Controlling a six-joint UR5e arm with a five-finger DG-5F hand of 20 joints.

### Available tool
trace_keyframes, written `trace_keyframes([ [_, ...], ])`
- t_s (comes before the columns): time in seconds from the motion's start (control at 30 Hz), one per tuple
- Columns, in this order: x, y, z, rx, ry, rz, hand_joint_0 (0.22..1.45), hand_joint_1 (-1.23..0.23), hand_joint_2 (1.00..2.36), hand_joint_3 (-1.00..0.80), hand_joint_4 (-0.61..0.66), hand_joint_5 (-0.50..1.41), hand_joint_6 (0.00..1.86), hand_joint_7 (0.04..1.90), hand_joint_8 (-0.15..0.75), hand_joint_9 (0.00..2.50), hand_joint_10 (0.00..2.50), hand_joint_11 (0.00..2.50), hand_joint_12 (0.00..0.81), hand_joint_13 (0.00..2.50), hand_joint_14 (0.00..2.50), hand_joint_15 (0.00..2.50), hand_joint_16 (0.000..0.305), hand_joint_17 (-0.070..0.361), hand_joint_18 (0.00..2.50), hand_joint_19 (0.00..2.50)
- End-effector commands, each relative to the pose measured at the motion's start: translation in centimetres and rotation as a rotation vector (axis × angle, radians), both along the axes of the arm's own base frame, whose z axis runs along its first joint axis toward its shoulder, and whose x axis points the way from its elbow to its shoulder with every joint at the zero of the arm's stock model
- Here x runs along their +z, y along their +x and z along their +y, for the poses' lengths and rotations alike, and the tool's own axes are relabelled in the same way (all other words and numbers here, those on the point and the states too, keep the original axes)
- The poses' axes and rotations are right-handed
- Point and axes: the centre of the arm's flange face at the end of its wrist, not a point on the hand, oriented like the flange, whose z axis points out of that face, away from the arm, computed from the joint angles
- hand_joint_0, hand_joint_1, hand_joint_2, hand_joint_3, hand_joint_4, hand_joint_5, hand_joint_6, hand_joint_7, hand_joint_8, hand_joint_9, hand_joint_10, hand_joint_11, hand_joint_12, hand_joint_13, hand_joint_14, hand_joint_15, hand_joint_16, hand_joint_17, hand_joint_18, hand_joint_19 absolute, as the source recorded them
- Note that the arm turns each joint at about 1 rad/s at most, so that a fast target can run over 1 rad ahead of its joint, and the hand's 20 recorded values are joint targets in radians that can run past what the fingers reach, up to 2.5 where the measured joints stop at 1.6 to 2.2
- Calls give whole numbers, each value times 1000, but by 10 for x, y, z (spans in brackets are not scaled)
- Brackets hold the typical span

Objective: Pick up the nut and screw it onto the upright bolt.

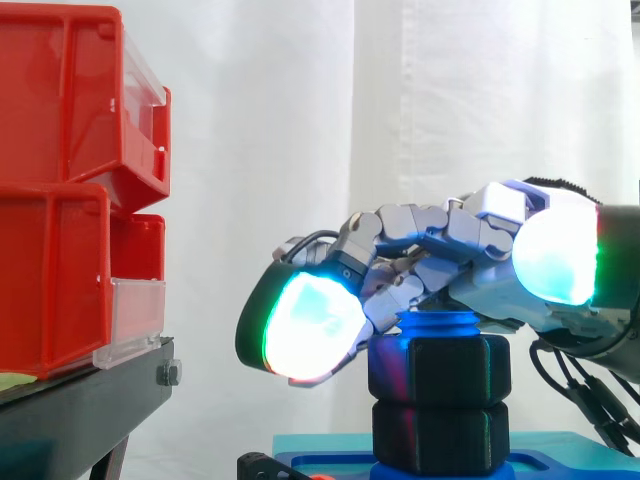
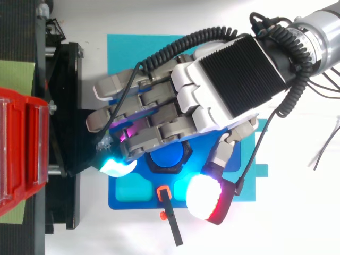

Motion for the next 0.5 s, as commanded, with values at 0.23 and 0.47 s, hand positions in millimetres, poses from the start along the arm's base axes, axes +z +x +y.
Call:
trace_keyframes([
  [0.23, -2, -2, -5, -8, 1, 5, 476, -93, 1000, -500, 241, -46, 505, 1142, 224, 659, 0, 0, 278, 411, 0, 0, 29, 66, 54, 0],
  [0.47, -3, -2, -8, -9, -1, 5, 480, -107, 1000, -500, 214, -38, 504, 1310, 234, 692, 0, 0, 276, 444, 0, 0, 29, 65, 93, 0],
])
